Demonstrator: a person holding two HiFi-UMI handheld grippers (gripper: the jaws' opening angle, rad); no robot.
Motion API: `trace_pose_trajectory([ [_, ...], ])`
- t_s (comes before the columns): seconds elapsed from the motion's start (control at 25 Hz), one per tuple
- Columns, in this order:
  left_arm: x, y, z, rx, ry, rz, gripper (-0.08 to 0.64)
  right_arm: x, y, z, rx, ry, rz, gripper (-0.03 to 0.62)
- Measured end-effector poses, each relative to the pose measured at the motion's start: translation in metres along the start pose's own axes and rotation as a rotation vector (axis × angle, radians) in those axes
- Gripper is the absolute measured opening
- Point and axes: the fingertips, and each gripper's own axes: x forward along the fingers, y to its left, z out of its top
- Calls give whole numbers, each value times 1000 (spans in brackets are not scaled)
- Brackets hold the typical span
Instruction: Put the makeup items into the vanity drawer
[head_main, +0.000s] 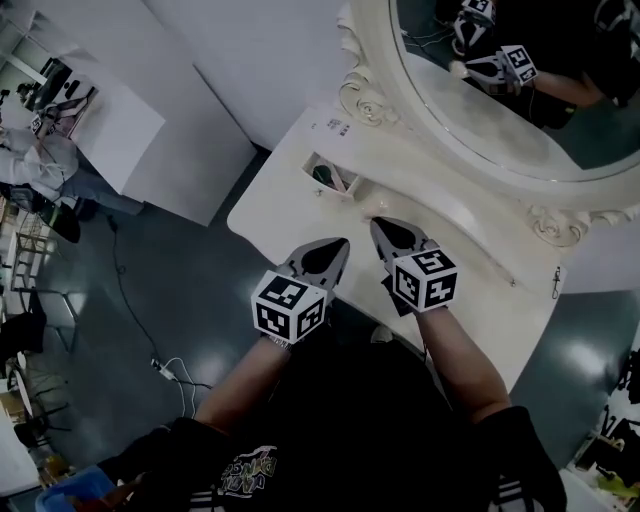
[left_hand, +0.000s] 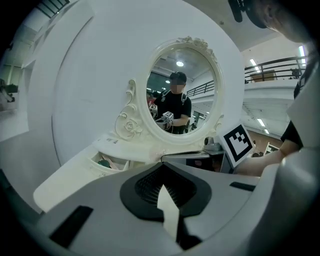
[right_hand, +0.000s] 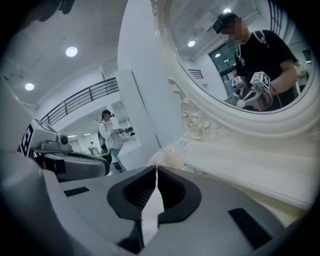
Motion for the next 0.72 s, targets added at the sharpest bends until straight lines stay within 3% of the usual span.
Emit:
trace_pose_trajectory([
  [0.72,-1,110,4,-46,32,-96,0,118,-3,-3,179,71,-102,37],
])
